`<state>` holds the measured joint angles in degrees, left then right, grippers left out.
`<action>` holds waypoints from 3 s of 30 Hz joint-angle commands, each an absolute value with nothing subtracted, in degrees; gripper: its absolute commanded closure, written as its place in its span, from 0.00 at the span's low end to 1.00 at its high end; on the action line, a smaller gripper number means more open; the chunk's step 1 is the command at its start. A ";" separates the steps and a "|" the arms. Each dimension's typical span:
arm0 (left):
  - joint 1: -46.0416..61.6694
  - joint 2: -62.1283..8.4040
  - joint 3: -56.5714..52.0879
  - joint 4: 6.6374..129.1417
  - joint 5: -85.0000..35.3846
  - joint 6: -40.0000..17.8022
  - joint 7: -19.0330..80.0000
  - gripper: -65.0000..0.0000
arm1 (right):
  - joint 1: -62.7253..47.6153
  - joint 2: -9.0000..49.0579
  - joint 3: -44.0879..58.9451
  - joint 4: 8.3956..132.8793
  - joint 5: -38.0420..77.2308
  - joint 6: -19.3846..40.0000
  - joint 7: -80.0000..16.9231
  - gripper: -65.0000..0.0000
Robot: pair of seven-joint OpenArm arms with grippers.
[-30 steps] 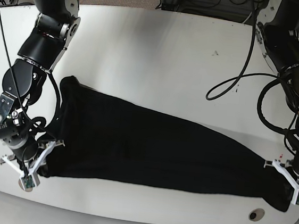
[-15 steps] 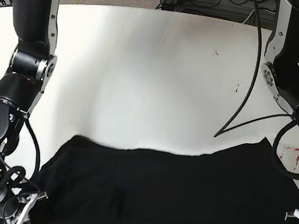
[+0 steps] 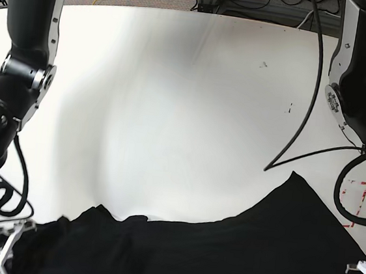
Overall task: Fold the T-shirt properly
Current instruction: 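Lift the shirt with both grippers and drag it flat across the table, then lay the shirt flat and open both grippers at the shoulders, then move both grippers along the shirt sides and grasp the hem corners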
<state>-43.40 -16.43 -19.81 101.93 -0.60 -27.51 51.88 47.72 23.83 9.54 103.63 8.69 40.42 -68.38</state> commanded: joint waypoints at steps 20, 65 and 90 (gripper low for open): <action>1.98 -9.19 -25.54 113.10 -0.04 -32.75 50.59 1.00 | 4.18 13.67 29.05 112.75 8.04 40.00 -67.91 1.00; 25.63 -8.57 -28.88 113.27 -0.92 -38.20 50.59 0.34 | -19.12 8.40 45.14 114.24 21.23 40.00 -68.26 0.16; 2.24 -8.75 -40.31 109.58 -12.00 -40.00 59.91 0.35 | 14.64 12.09 46.55 87.16 12.00 40.00 -70.55 0.19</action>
